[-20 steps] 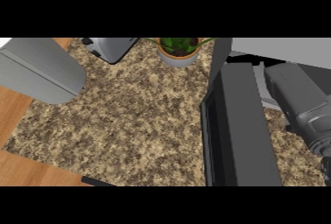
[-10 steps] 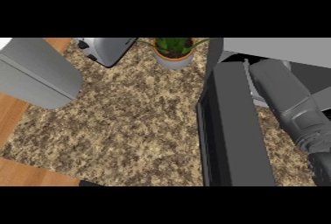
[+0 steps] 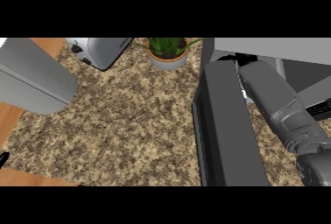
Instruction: Pick up the milk, place it into the microwave and close the microwave
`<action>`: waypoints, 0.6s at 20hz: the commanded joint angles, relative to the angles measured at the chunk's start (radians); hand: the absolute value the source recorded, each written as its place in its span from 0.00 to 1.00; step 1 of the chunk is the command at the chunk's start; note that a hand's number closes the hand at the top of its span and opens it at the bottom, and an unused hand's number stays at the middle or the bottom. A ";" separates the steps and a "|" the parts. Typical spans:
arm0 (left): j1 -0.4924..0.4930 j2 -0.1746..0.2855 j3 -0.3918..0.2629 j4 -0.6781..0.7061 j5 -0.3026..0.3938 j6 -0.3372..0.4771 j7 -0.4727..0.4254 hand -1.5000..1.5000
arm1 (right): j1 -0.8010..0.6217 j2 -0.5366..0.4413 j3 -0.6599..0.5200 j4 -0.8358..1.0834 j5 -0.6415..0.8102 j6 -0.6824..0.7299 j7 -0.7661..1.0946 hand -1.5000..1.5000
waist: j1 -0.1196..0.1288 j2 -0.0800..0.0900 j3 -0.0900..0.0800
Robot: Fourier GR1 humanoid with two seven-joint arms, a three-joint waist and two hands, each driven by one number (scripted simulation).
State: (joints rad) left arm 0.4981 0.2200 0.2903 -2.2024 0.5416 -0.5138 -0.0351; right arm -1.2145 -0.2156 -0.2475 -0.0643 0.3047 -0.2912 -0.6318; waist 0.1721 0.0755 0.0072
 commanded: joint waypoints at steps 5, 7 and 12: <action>0.005 -0.036 -0.055 0.016 -0.063 -0.004 0.002 0.00 | 0.001 -0.010 -0.044 -0.024 -0.035 -0.038 -0.014 0.00 | -0.036 -0.017 -0.004; 0.029 -0.054 -0.067 0.029 -0.085 -0.018 -0.012 0.00 | 0.025 -0.025 -0.037 -0.017 -0.027 -0.011 -0.029 0.00 | -0.050 -0.026 -0.005; -0.011 -0.077 -0.120 0.049 -0.112 -0.045 -0.042 0.00 | 0.061 -0.048 -0.053 -0.015 -0.043 0.085 -0.062 0.00 | -0.064 -0.026 -0.004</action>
State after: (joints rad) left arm 0.4999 0.1611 0.1999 -2.1740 0.4508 -0.5329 -0.0480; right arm -1.1681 -0.2314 -0.2864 -0.0753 0.2762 -0.2621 -0.6818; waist 0.1194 0.0566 0.0043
